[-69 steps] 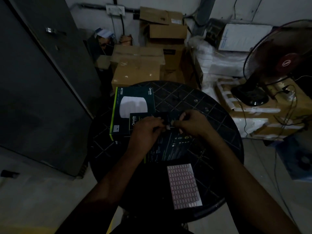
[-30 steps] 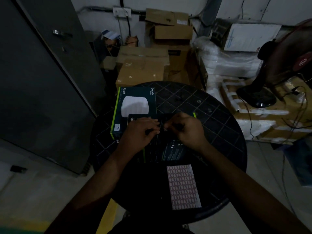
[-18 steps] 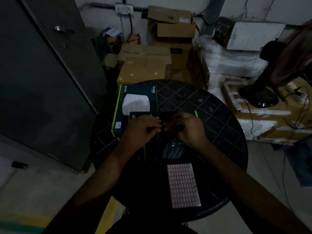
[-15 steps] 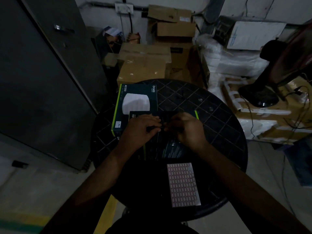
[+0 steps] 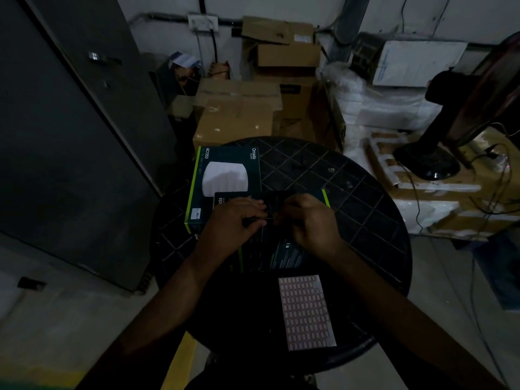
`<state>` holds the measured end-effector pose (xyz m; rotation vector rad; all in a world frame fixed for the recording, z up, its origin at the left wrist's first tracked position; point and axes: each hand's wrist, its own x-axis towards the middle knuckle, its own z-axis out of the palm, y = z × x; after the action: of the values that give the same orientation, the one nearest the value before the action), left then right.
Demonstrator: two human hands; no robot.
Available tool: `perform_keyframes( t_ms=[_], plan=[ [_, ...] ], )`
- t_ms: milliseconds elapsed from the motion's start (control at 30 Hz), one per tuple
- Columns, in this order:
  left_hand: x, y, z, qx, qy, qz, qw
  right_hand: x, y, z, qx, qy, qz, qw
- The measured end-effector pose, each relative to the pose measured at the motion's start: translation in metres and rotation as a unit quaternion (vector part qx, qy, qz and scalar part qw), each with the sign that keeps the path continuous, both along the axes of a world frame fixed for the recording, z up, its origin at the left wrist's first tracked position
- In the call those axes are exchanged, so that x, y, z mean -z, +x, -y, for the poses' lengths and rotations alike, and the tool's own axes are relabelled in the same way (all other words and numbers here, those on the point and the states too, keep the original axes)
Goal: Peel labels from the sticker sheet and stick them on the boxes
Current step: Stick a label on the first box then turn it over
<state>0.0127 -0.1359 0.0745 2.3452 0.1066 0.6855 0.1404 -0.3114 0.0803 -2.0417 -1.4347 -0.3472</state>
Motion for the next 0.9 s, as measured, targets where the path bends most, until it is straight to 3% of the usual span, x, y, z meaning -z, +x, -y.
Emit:
perform_keyframes(
  t_ms=[167, 300, 433, 500, 667, 767, 900],
  plan=[
    [0.000, 0.002, -0.001, -0.004, 0.014, -0.009, 1.000, -0.011, -0.003, 0.000, 0.004, -0.048, 0.000, 0.999],
    [0.000, -0.002, 0.005, -0.005, 0.062, -0.012, 0.998, -0.005, 0.006, 0.004, -0.008, 0.011, -0.077, 0.997],
    [-0.003, -0.012, -0.005, -0.065, 0.071, -0.012, 0.995, 0.003, 0.011, 0.023, 0.091, 0.003, -0.048, 0.995],
    [0.001, -0.018, -0.013, -0.098, 0.023, 0.004, 0.995, 0.007, 0.016, 0.032, 0.114, 0.012, -0.118, 0.986],
    [0.009, -0.023, -0.019, -0.071, -0.098, 0.029, 0.992, 0.010, 0.015, 0.038, 0.035, 0.094, -0.278, 0.955],
    [0.009, -0.024, -0.026, -0.056, -0.156, 0.042, 0.985, 0.008, 0.012, 0.036, 0.059, 0.126, -0.314, 0.939],
    [0.011, -0.032, -0.042, 0.006, -0.190, 0.028, 0.981, 0.002, 0.033, 0.049, 0.022, 0.085, -0.304, 0.948]
  ],
)
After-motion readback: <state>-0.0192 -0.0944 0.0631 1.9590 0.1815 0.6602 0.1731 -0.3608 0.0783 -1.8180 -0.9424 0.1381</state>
